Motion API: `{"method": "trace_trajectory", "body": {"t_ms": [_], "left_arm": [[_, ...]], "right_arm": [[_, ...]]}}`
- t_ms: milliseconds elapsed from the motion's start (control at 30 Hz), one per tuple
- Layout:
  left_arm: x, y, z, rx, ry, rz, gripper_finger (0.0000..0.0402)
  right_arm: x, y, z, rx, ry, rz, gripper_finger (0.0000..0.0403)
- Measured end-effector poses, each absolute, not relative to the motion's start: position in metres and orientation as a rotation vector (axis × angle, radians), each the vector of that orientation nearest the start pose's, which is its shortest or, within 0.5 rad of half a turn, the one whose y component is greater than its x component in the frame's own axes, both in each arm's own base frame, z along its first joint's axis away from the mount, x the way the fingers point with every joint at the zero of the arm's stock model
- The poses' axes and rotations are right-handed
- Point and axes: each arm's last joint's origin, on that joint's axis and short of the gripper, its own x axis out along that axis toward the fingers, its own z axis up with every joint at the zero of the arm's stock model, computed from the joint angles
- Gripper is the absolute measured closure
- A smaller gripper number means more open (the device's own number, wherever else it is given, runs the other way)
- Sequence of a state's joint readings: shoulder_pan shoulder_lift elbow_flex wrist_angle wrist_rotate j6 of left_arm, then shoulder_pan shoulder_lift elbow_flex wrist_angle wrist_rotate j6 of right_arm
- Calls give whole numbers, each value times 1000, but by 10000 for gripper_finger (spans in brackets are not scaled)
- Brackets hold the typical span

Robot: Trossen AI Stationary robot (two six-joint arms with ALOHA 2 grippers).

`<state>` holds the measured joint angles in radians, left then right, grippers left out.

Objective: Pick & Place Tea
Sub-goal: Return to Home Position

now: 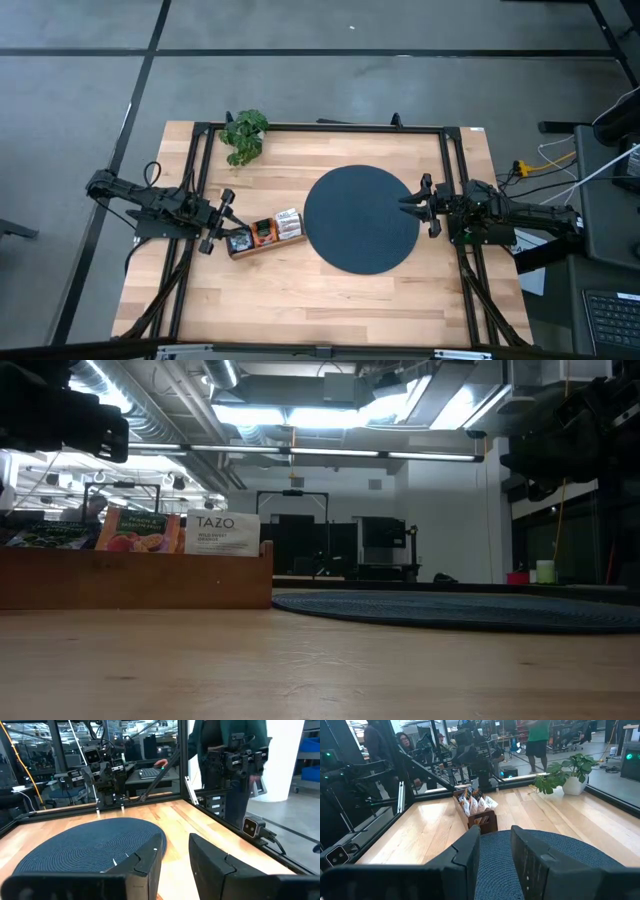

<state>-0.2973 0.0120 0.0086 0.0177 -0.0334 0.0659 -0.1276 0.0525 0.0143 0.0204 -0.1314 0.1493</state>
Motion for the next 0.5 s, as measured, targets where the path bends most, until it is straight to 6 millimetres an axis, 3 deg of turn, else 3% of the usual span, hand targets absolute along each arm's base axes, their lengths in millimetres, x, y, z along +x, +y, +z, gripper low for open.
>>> {"method": "trace_trajectory", "body": {"t_ms": [500], "left_arm": [[94, -28, 167, 63, -23, -263, 308]], "right_arm": [[100, -9, 166, 152, 18, 2, 291]]}}
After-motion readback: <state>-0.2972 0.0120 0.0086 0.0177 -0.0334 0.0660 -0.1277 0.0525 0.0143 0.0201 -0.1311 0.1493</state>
